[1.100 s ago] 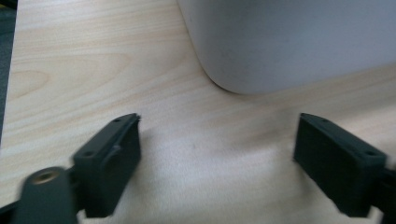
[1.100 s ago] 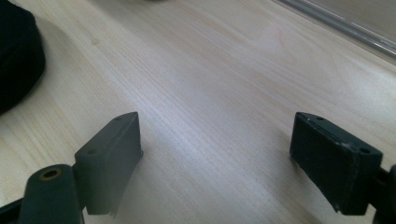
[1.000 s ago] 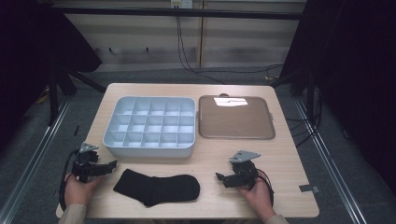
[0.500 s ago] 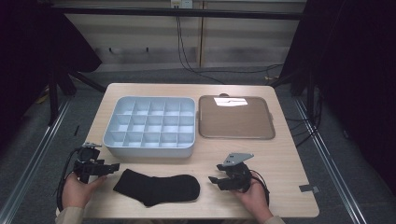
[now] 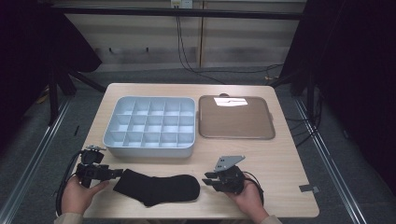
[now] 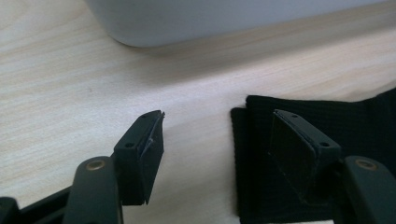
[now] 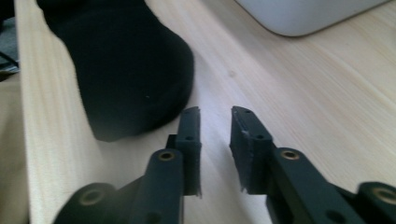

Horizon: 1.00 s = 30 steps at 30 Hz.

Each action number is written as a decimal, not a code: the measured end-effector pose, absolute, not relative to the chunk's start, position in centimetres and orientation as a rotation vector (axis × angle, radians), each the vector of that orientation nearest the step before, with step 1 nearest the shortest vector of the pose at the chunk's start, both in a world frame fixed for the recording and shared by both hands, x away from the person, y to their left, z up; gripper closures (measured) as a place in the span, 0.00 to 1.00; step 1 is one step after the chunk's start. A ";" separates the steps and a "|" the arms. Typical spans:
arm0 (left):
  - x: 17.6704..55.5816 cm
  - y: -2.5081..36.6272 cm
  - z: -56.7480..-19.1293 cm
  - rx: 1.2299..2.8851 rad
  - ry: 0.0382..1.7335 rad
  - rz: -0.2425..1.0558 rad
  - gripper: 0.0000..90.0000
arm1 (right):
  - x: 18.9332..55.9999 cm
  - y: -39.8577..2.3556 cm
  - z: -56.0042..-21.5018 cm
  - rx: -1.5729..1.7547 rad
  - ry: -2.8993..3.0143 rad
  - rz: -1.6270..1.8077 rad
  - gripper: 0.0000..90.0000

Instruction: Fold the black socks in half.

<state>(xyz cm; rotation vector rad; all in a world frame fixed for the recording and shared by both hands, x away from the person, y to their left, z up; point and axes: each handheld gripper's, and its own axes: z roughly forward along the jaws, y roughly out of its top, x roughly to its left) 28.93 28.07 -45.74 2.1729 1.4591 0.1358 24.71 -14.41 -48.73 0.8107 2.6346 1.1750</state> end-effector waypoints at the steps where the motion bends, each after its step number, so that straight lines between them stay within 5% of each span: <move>1: 28.9 28.0 -45.7 2.174 1.459 0.126 0.39 | 24.6 -14.2 -48.6 0.801 2.646 1.180 0.88; 8: 28.1 27.0 -45.7 2.221 1.433 0.099 0.42 | 24.3 -13.5 -48.6 0.720 2.710 1.185 1.00; 30: 27.4 26.2 -46.6 2.312 1.469 0.048 0.70 | 24.1 -12.7 -49.2 0.662 2.774 1.142 1.00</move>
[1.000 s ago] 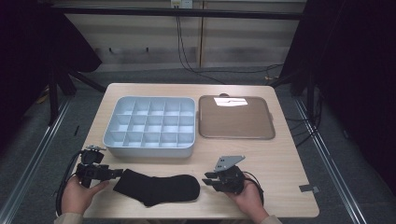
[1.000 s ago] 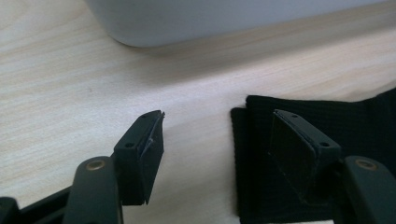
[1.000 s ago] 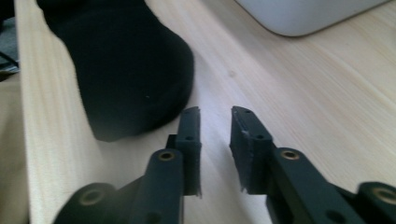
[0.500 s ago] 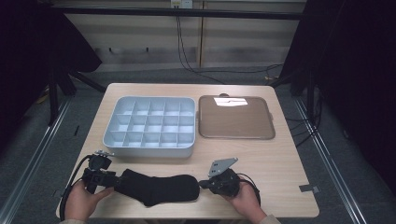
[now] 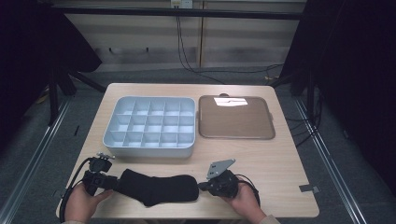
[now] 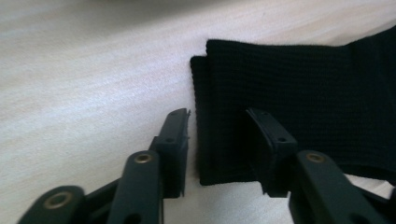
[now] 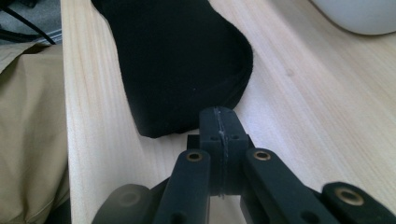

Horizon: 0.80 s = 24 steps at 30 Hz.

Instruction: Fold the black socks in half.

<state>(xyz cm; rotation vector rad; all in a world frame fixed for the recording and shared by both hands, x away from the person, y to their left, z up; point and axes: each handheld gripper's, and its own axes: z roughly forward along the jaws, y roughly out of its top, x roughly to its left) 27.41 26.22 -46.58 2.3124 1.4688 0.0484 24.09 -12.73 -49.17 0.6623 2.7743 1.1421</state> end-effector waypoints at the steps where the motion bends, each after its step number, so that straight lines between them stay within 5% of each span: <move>1: 27.4 26.1 -46.6 2.313 1.470 0.051 0.73 | 24.1 -12.7 -49.2 0.655 2.775 1.145 1.00; 24: 27.8 26.2 -46.1 2.297 1.509 -0.033 0.90 | 24.0 -12.3 -49.6 0.653 2.804 1.121 1.00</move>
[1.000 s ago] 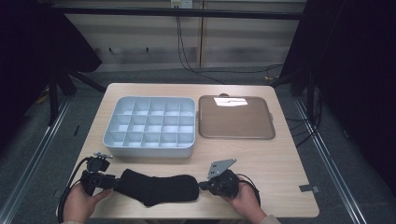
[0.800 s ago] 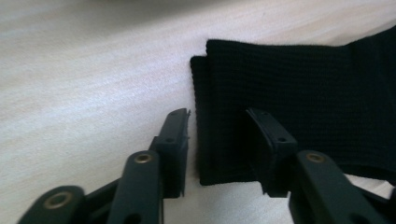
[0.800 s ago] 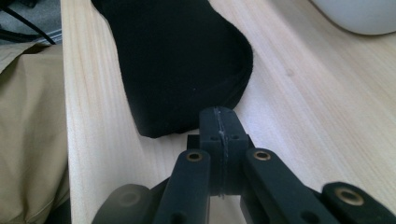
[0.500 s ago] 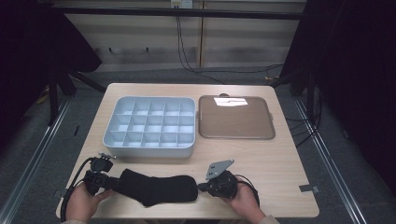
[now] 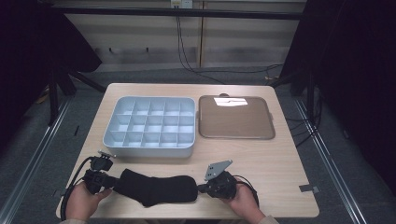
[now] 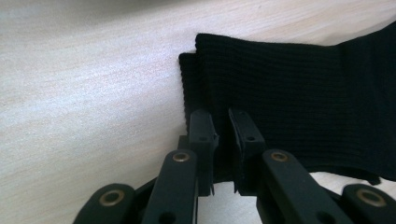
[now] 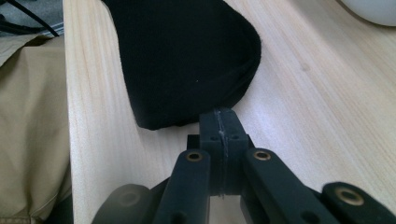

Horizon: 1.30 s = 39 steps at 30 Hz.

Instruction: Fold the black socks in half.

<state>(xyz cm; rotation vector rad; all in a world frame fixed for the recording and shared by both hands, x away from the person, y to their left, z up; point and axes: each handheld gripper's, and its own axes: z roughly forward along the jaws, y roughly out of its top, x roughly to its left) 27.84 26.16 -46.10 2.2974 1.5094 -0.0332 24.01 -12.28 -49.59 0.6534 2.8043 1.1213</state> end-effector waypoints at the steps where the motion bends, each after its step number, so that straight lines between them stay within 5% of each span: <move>1: 27.8 26.2 -45.9 2.298 1.504 -0.036 0.91 | 24.0 -12.3 -49.6 0.654 2.805 1.122 1.00; 39: 27.5 24.5 -41.5 2.299 1.405 -0.124 0.91 | 24.0 -12.0 -49.7 0.700 2.802 1.148 1.00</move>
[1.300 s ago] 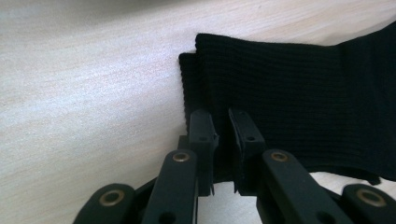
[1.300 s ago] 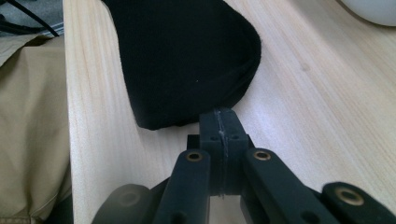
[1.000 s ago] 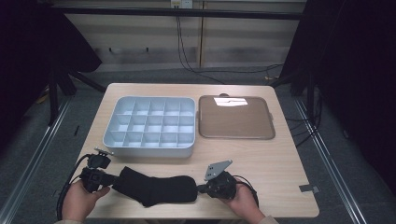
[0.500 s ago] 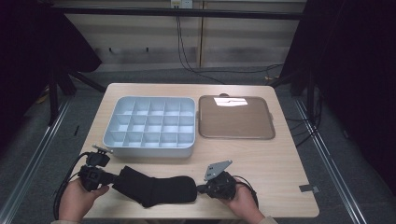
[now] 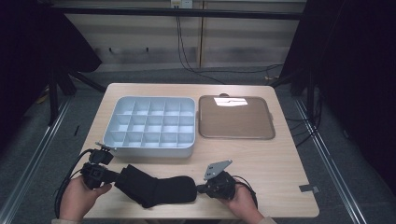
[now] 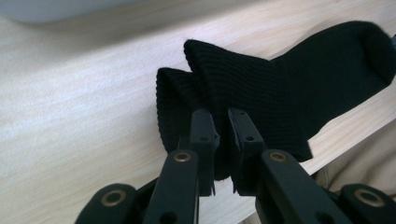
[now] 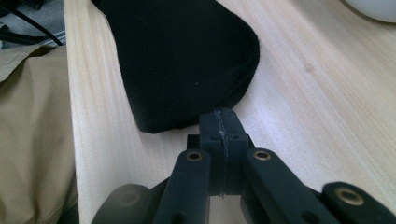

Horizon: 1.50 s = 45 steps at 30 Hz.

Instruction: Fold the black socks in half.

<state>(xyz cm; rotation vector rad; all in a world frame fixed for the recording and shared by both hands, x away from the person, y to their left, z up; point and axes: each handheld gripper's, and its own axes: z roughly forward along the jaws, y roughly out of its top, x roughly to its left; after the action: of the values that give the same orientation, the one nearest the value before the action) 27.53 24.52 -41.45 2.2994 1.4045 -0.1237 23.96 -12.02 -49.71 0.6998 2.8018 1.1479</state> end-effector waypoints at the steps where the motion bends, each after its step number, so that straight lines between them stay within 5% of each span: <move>1: 27.5 24.4 -41.4 2.305 1.395 -0.125 0.91 | 23.9 -12.0 -49.7 0.702 2.801 1.147 1.00; 45: 27.3 18.5 -38.4 2.394 1.219 -0.181 0.92 | 23.8 -10.4 -49.8 0.763 2.786 1.170 1.00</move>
<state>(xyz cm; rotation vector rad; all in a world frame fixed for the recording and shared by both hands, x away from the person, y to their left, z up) 27.28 18.48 -38.36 2.3937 1.2187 -0.1809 23.84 -10.42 -49.82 0.7625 2.7863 1.1703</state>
